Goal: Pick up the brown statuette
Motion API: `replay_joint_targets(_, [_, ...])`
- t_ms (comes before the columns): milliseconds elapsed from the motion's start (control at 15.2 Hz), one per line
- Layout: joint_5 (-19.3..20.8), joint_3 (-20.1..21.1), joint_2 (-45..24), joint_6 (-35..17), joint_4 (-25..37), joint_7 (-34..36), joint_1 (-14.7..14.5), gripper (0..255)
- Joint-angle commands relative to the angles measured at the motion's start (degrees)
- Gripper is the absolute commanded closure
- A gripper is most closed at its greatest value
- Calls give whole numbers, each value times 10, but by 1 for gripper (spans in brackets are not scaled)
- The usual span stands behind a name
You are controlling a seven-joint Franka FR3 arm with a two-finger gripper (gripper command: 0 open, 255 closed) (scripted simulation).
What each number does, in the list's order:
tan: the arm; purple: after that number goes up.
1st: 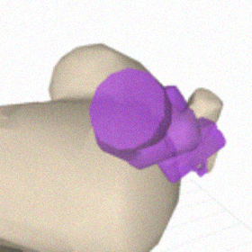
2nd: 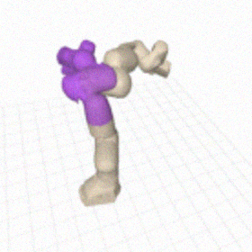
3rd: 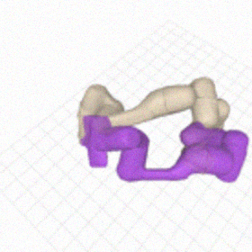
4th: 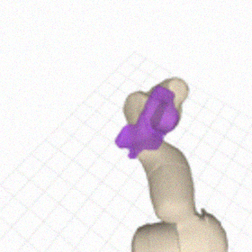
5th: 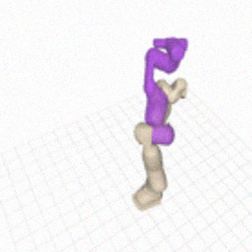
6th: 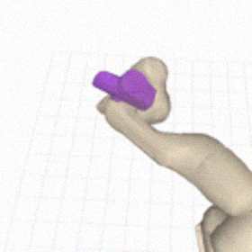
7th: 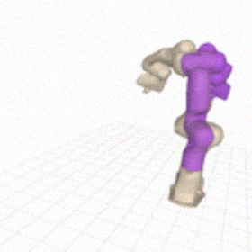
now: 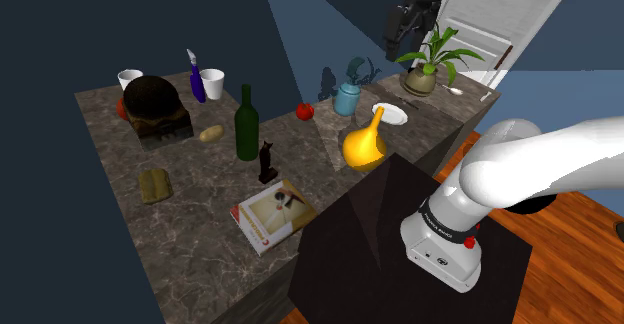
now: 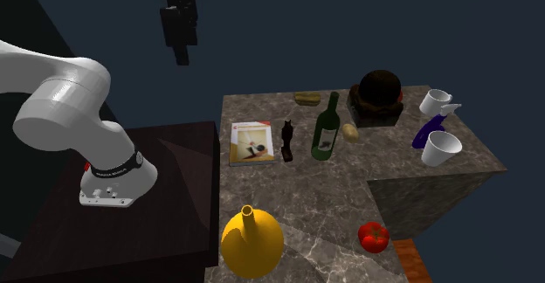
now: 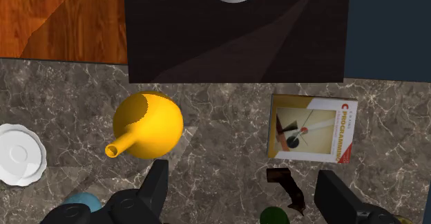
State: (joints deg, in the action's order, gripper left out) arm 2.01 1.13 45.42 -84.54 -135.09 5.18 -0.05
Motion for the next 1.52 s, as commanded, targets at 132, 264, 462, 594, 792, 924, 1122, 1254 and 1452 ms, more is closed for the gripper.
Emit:
replay_joint_targets(132, [-9,4,-2,-47,-34,10,-2,0])
replay_joint_targets(264, [-18,9,-9,-96,-66,19,-5,0])
replay_joint_targets(462, [-32,16,-27,-172,-107,33,-9,0])
replay_joint_targets(594, [-41,22,-45,-224,-130,41,-12,0])
replay_joint_targets(792, [-54,30,-82,-305,-157,53,-18,0])
replay_joint_targets(924, [-63,36,-113,-360,-171,60,-21,0])
replay_joint_targets(1122, [-75,46,-168,-444,-183,70,-27,0])
replay_joint_targets(1254, [-82,52,-209,-500,-185,76,-31,0])
replay_joint_targets(1452, [-92,61,-278,-582,-180,85,-35,0])
